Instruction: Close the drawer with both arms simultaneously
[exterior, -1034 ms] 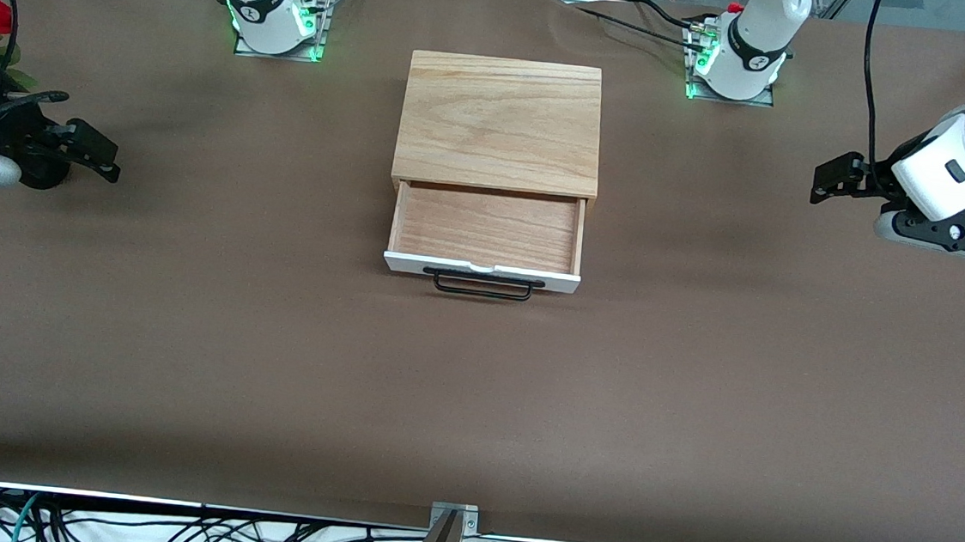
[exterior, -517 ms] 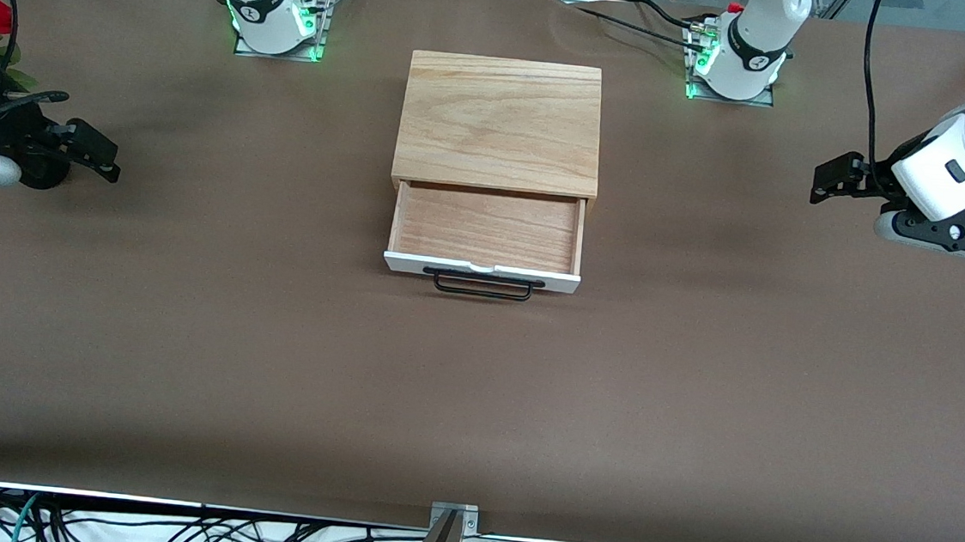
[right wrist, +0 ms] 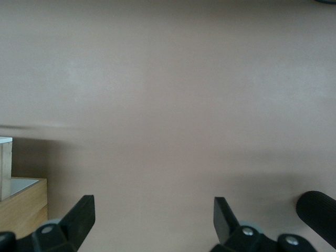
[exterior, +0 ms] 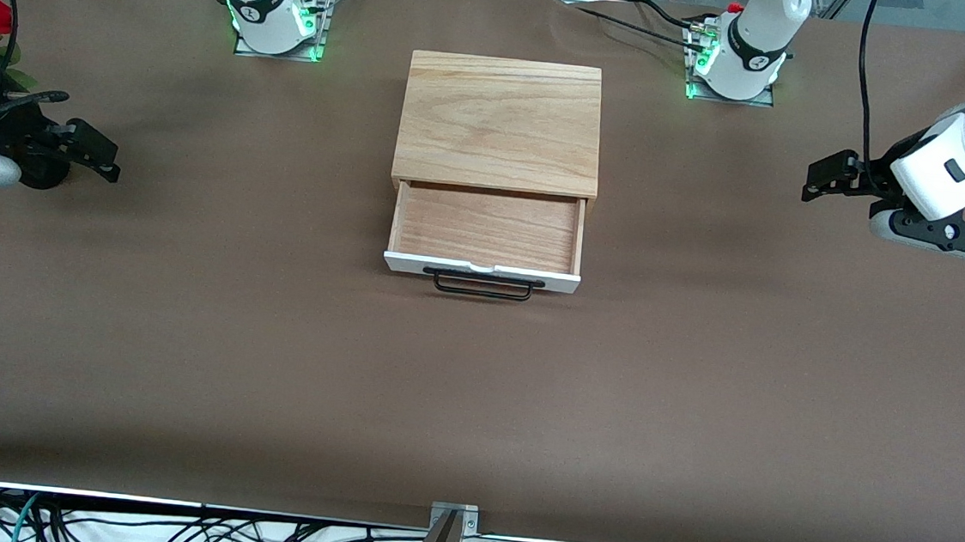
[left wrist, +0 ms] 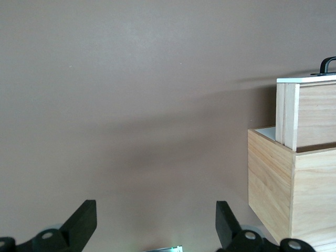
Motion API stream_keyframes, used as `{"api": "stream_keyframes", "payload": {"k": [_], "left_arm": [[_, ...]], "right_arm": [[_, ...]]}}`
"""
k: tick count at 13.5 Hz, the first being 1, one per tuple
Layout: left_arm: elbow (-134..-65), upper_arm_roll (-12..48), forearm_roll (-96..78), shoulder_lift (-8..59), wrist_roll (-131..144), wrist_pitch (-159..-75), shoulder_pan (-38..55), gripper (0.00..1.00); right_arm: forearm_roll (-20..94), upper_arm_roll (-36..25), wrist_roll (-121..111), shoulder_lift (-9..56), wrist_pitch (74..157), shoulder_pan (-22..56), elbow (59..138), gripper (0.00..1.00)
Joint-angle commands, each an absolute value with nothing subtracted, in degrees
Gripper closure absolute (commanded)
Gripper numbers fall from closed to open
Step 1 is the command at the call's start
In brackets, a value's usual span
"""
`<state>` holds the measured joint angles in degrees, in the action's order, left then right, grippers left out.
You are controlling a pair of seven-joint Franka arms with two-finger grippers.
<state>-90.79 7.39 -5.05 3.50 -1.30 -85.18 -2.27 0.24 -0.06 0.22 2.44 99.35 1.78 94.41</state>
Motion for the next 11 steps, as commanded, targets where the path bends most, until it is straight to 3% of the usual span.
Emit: {"api": "stream_keyframes", "payload": {"k": [1, 7, 11], "left_arm": [[-89.47, 7.21, -6.33, 4.04, -1.67, -84.2, -2.2, 0.0], [-88.51, 7.21, -12.74, 8.34, -1.23, -85.95, 0.26, 0.0], [-85.61, 7.21, -17.12, 13.96, 0.17, -90.34, 1.93, 0.0]], "right_arm": [[-0.35, 0.18, -0.17, 3.08, 98.17, 1.76, 92.64, 0.0], [0.7, 0.18, 0.53, 6.23, 103.69, 5.7, 92.72, 0.0], [11.12, 0.26, 0.53, 14.91, 111.86, 8.69, 92.72, 0.0]]}}
